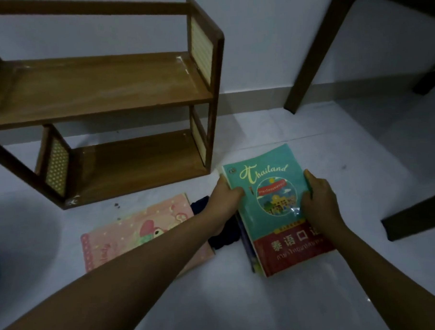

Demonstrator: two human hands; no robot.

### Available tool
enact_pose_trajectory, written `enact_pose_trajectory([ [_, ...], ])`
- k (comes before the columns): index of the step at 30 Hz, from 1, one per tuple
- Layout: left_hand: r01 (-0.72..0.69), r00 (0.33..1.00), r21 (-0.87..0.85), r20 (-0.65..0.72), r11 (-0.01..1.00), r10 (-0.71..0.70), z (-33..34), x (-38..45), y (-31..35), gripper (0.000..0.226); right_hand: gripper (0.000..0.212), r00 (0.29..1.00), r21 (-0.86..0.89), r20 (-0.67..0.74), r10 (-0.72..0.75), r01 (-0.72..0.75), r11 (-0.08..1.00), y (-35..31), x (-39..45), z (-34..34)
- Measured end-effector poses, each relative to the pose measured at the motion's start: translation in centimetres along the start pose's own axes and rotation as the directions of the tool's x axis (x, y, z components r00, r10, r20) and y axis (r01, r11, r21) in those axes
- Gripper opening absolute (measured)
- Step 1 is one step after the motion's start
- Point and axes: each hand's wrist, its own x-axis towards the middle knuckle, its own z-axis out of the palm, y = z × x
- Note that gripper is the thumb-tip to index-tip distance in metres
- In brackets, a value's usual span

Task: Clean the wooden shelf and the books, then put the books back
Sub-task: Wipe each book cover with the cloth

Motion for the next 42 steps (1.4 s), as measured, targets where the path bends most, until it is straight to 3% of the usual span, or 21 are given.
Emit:
enact_pose_trajectory([
  [2, -0.024, 1.000, 0.028, 0.018, 0.999, 0.023, -0.3, 0.0, -0.1, 0.039, 0.041, 0.997, -0.043, 0.064, 0.037, -0.034, 0.998, 0.4, 0.2, 0.7],
  [5, -0.116, 0.992, 0.297, -0.011, 0.948, 0.125, -3.0, -0.8, -0.3, 0.051, 0.034, 0.998, -0.222, 0.065, 0.007, 0.007, 0.975, -1.0, 0.0, 1.9],
  [8, -0.138, 0.973, 0.606, -0.065, 0.783, 0.222, -7.9, -1.7, -1.9, 0.063, 0.055, 0.972, -0.130, 0.118, -0.205, 0.220, 0.967, -5.3, -1.8, 4.5],
  [11, -0.066, 0.971, 0.770, -0.098, 0.635, 0.220, -13.8, -4.1, -4.4, 0.075, 0.063, 0.821, -0.071, 0.327, -0.467, 0.515, 0.854, -10.0, -4.8, 8.1],
  [13, -0.006, 0.982, 0.860, -0.091, 0.510, 0.165, -17.7, -6.0, -5.9, 0.099, 0.067, 0.761, -0.156, 0.477, -0.440, 0.566, 0.809, -11.2, -5.8, 10.9],
  [15, 0.090, 0.992, 0.921, -0.116, 0.379, 0.045, -21.5, -7.9, -7.6, 0.128, 0.068, 0.785, -0.277, 0.568, -0.248, 0.466, 0.840, -11.3, -5.7, 13.1],
  [17, 0.125, 0.992, 0.963, -0.117, 0.238, -0.045, -24.6, -9.7, -9.8, 0.141, 0.060, 0.821, -0.324, 0.552, -0.146, 0.373, 0.869, -11.2, -5.4, 14.2],
  [19, 0.069, 0.995, 0.989, -0.059, 0.128, -0.080, -26.5, -11.2, -11.8, 0.142, 0.049, 0.885, -0.234, 0.404, -0.233, 0.346, 0.909, -11.6, -5.0, 14.6],
  [21, 0.025, 0.997, 0.989, -0.015, 0.147, -0.069, -27.5, -12.0, -13.0, 0.142, 0.053, 0.922, -0.110, 0.259, -0.289, 0.325, 0.939, -12.7, -4.8, 14.7],
  [24, -0.009, 0.999, 0.983, 0.016, 0.182, -0.036, -28.1, -12.6, -13.5, 0.140, 0.056, 0.891, -0.162, 0.289, -0.350, 0.406, 0.899, -15.0, -7.1, 15.9],
  [26, -0.031, 0.999, 0.984, 0.034, 0.174, -0.017, -28.3, -12.7, -13.6, 0.139, 0.056, 0.721, -0.185, 0.318, -0.615, 0.684, 0.706, -15.8, -11.4, 18.0],
  [28, -0.056, 0.998, 0.989, 0.057, 0.139, 0.000, -28.6, -12.8, -14.0, 0.139, 0.055, 0.285, -0.072, 0.450, -0.846, 0.956, 0.284, -16.5, -16.8, 19.4],
  [29, -0.058, 0.998, 0.991, 0.057, 0.122, 0.010, -28.9, -13.1, -14.3, 0.139, 0.052, 0.112, 0.050, 0.524, -0.844, 0.986, 0.162, -16.9, -18.4, 20.0],
  [30, -0.063, 0.998, 0.992, 0.061, 0.105, 0.021, -29.0, -13.1, -14.3, 0.140, 0.048, 0.018, 0.129, 0.563, -0.826, 0.986, 0.110, -17.3, -18.2, 20.3],
  [31, -0.060, 0.998, 0.992, 0.059, 0.107, 0.013, -29.1, -13.2, -14.4, 0.140, 0.044, 0.011, 0.131, 0.564, -0.826, 0.986, 0.103, -18.1, -17.0, 20.9],
  [32, -0.060, 0.998, 0.991, 0.060, 0.122, 0.004, -29.2, -13.4, -14.4, 0.140, 0.043, 0.111, 0.071, 0.564, -0.818, 0.981, 0.182, -19.0, -15.3, 21.5],
  [35, -0.056, 0.998, 0.983, 0.053, 0.173, 0.021, -29.1, -13.3, -14.4, 0.141, 0.053, 0.644, -0.262, 0.482, -0.594, 0.753, 0.603, -20.8, -9.0, 21.7],
  [37, -0.063, 0.997, 0.984, 0.056, 0.168, 0.048, -29.2, -13.5, -14.6, 0.140, 0.065, 0.752, -0.361, 0.469, -0.463, 0.641, 0.677, -21.8, -9.8, 21.5],
  [38, -0.074, 0.996, 0.983, 0.066, 0.166, 0.051, -29.3, -13.6, -14.6, 0.139, 0.067, 0.694, -0.342, 0.467, -0.548, 0.713, 0.612, -22.0, -11.9, 21.8],
  [40, -0.102, 0.994, 0.986, 0.095, 0.129, 0.060, -29.5, -13.9, -14.7, 0.137, 0.058, 0.342, -0.078, 0.518, -0.784, 0.932, 0.355, -22.0, -18.0, 22.4],
  [42, -0.113, 0.992, 0.991, 0.108, 0.077, 0.068, -29.8, -13.8, -14.8, 0.134, 0.043, 0.067, 0.164, 0.591, -0.804, 0.966, 0.201, -21.7, -20.0, 22.3],
])
